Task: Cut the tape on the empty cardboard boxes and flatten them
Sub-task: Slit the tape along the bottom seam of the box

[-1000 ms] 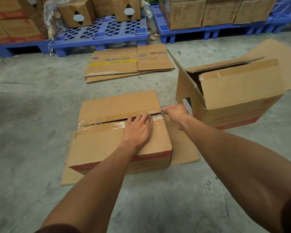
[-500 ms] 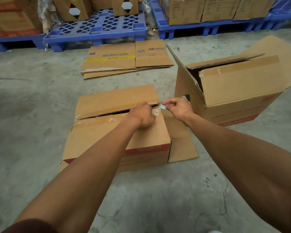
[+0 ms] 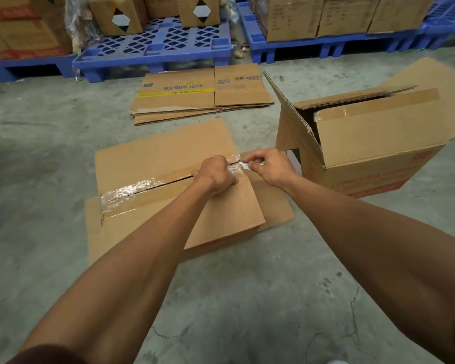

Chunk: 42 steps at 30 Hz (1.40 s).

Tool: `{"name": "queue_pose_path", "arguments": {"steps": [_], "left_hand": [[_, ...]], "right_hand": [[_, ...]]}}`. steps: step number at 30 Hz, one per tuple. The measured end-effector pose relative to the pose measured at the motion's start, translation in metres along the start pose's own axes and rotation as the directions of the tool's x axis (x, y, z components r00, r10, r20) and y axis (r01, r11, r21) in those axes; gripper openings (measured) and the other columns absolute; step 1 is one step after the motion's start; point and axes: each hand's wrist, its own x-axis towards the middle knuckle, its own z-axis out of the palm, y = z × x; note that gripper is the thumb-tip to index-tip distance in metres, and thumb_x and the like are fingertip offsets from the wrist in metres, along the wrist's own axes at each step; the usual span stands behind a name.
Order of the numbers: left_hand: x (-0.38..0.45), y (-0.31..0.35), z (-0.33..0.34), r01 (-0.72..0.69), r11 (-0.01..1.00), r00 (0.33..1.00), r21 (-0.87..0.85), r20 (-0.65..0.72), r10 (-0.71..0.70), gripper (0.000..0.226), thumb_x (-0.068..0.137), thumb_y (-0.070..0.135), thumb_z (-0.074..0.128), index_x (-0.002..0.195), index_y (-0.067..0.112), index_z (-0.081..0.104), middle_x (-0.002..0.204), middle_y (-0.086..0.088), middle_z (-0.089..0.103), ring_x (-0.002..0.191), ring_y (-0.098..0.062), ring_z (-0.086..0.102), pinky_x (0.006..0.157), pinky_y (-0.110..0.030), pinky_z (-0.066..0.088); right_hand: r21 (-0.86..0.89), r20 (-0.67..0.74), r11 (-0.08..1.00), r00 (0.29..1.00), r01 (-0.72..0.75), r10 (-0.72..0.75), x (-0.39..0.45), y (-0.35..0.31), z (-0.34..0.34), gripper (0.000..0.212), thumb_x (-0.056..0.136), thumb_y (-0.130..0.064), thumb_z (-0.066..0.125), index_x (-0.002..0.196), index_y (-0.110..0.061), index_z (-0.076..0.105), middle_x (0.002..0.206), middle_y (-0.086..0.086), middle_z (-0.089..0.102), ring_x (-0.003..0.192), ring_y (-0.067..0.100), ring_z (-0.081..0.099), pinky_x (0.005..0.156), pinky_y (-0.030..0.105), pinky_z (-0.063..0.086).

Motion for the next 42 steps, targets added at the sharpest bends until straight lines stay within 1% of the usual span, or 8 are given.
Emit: {"name": "queue_pose_path", "arguments": {"steps": [10, 16, 20, 24, 29, 34, 36, 42], "left_hand": [[0.011, -0.041, -0.010, -0.086, 0.987, 0.972, -0.133, -0.227, 0.055, 0.038, 0.090, 0.020, 0.066, 0.126, 0.009, 0.062, 0.127, -0.012, 0.056, 0.122, -0.030, 0.051, 0.106, -0.031, 0.036], [0.001, -0.074, -0.014, -0.242, 0.966, 0.916, -0.091, -0.350, 0.196, 0.031, 0.091, 0.016, 0.065, 0.122, 0.012, 0.063, 0.145, -0.008, 0.040, 0.134, -0.025, 0.040, 0.106, -0.020, 0.024], [-0.003, -0.108, -0.035, 0.123, 0.984, 0.930, 0.128, -0.362, -0.069, 0.056, 0.088, 0.033, 0.065, 0.140, 0.027, 0.046, 0.160, -0.007, 0.021, 0.147, -0.031, 0.016, 0.118, -0.055, 0.007], [-0.023, -0.158, -0.051, 0.637, 0.770, 0.713, -0.042, -0.346, -0.610, 0.100, 0.074, 0.069, 0.066, 0.152, 0.029, 0.018, 0.162, -0.017, 0.009, 0.146, -0.045, 0.011, 0.111, -0.070, 0.010], [-0.036, -0.195, -0.067, 0.694, 0.619, 0.617, -0.368, -0.139, -0.775, 0.130, 0.051, 0.059, 0.090, 0.150, 0.013, 0.019, 0.141, -0.023, 0.045, 0.128, -0.044, 0.045, 0.101, -0.056, 0.044], [-0.058, -0.173, -0.058, 0.756, 0.477, 0.630, -0.448, 0.299, -0.717, 0.079, 0.064, 0.043, 0.089, 0.121, 0.002, 0.054, 0.116, -0.019, 0.066, 0.057, -0.023, 0.065, 0.042, -0.028, 0.055], [-0.062, -0.160, -0.051, 0.745, 0.434, 0.650, -0.507, 0.403, -0.644, 0.069, 0.077, 0.037, 0.082, 0.126, -0.001, 0.051, 0.123, -0.017, 0.061, 0.073, -0.024, 0.069, 0.057, -0.032, 0.061], [-0.041, -0.197, -0.065, 0.544, 0.736, 0.718, -0.402, -0.231, -0.657, 0.114, 0.077, 0.053, 0.075, 0.155, 0.008, 0.005, 0.158, -0.020, 0.016, 0.145, -0.037, 0.021, 0.116, -0.048, 0.027]], "right_hand": [[0.106, 0.129, 0.975, 0.975, -0.193, 0.179, -0.014, 0.003, -0.006, 0.022, 0.100, -0.022, 0.052, 0.116, -0.024, 0.067, 0.098, 0.000, 0.064, 0.083, 0.019, 0.061, 0.066, 0.027, 0.048], [0.281, 0.452, 0.769, 0.786, -0.574, 0.421, -0.018, -0.044, 0.016, 0.024, 0.106, -0.026, 0.039, 0.093, -0.013, 0.054, 0.075, 0.002, 0.050, 0.053, 0.011, 0.049, 0.055, 0.028, 0.058], [0.005, 0.522, 0.805, 0.688, -0.593, 0.504, -0.012, -0.059, 0.029, 0.037, 0.107, -0.033, 0.028, 0.126, -0.004, 0.041, 0.099, 0.013, 0.060, 0.061, 0.026, 0.068, 0.042, 0.042, 0.058], [-0.243, 0.606, 0.766, 0.523, -0.595, 0.599, -0.011, -0.071, 0.034, 0.061, 0.108, -0.037, 0.018, 0.139, 0.011, 0.037, 0.114, 0.028, 0.068, 0.070, 0.036, 0.070, 0.044, 0.040, 0.058], [-0.194, 0.536, 0.847, 0.670, -0.496, 0.515, -0.005, -0.080, 0.050, 0.054, 0.107, -0.022, 0.038, 0.150, 0.007, 0.020, 0.136, 0.037, 0.047, 0.043, 0.023, 0.066, 0.042, 0.025, 0.055], [-0.095, 0.298, 0.934, 0.885, -0.345, 0.357, 0.004, -0.098, 0.066, 0.049, 0.103, -0.015, 0.029, 0.152, -0.018, 0.033, 0.139, 0.017, 0.050, 0.106, 0.037, 0.064, 0.077, 0.038, 0.056], [-0.134, 0.200, 0.941, 0.922, -0.309, 0.331, 0.008, -0.097, 0.077, 0.046, 0.102, -0.022, 0.032, 0.146, -0.019, 0.044, 0.146, 0.009, 0.049, 0.125, 0.033, 0.054, 0.089, 0.032, 0.046], [-0.052, 0.241, 0.935, 0.904, -0.352, 0.354, 0.012, -0.094, 0.093, 0.048, 0.103, -0.022, 0.029, 0.150, -0.021, 0.038, 0.152, 0.011, 0.039, 0.127, 0.034, 0.049, 0.090, 0.038, 0.052]]}}
